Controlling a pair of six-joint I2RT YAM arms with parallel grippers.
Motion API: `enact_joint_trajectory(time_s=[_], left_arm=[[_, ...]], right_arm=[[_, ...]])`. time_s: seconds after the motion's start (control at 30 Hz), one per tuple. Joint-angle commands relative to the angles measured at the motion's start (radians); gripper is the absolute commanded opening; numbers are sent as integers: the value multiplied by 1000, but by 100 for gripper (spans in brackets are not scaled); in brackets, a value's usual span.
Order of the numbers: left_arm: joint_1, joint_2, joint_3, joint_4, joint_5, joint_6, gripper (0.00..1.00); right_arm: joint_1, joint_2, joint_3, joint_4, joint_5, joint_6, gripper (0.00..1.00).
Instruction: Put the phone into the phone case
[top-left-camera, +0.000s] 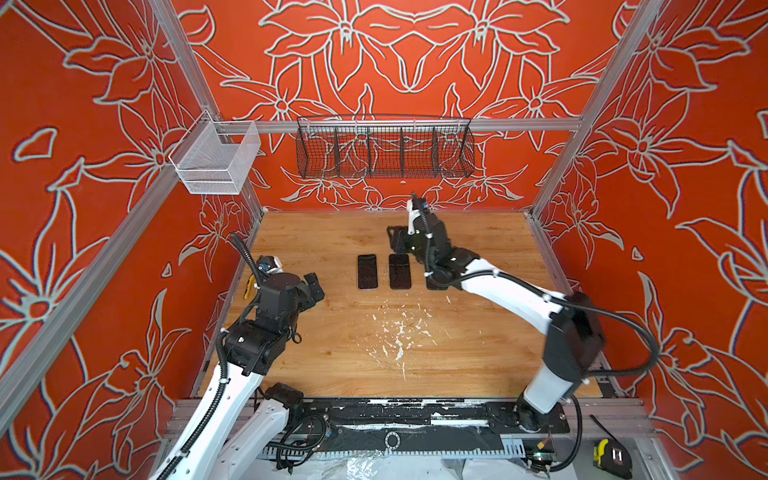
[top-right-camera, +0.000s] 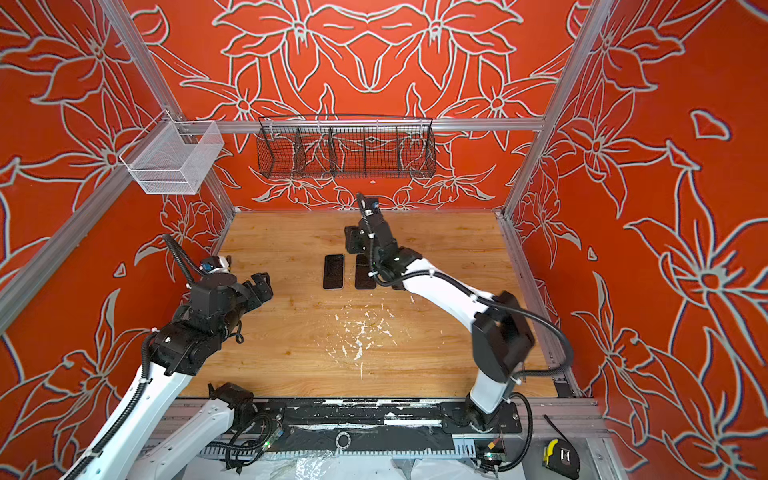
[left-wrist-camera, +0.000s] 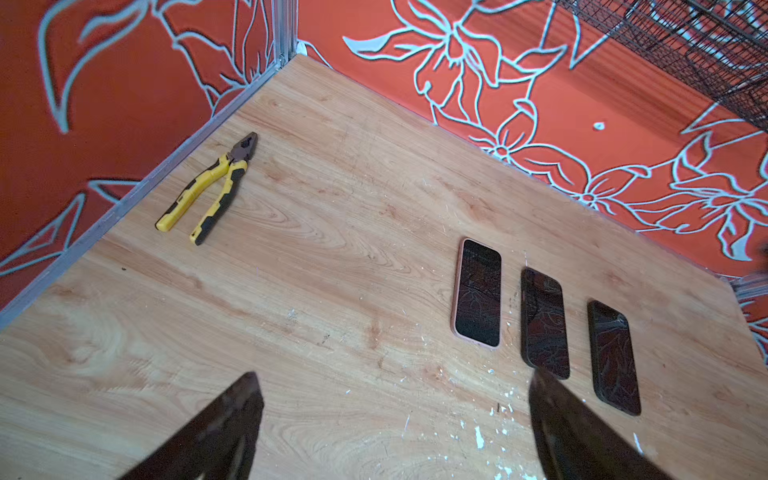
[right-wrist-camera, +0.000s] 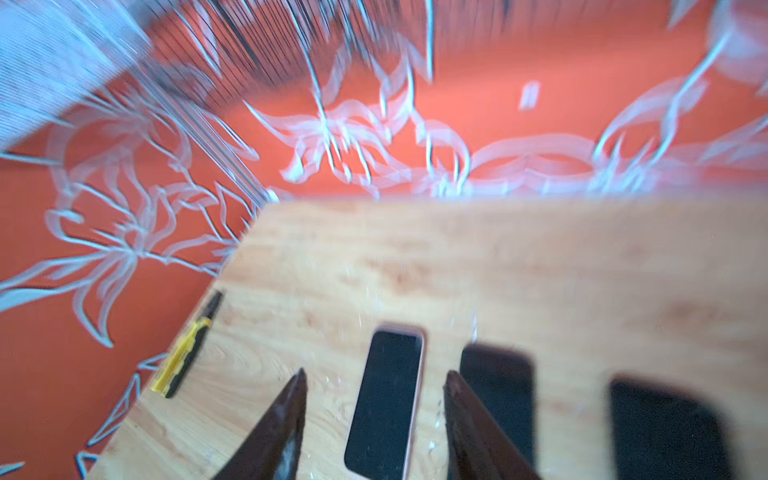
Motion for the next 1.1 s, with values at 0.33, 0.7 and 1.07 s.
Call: enact_joint_trajectory(time_s=[0.33, 0.7, 1.07], left_arm=[[52, 98, -33, 243, -61, 222, 97], [276, 349, -233, 554, -2, 292, 97], [374, 525, -508, 1176, 390, 455, 97]], right_arm=[[-274, -813, -643, -112, 332, -282, 60], [-513, -895, -1143, 243, 407, -241, 65], [-606, -412, -1160, 735, 175, -350, 66]])
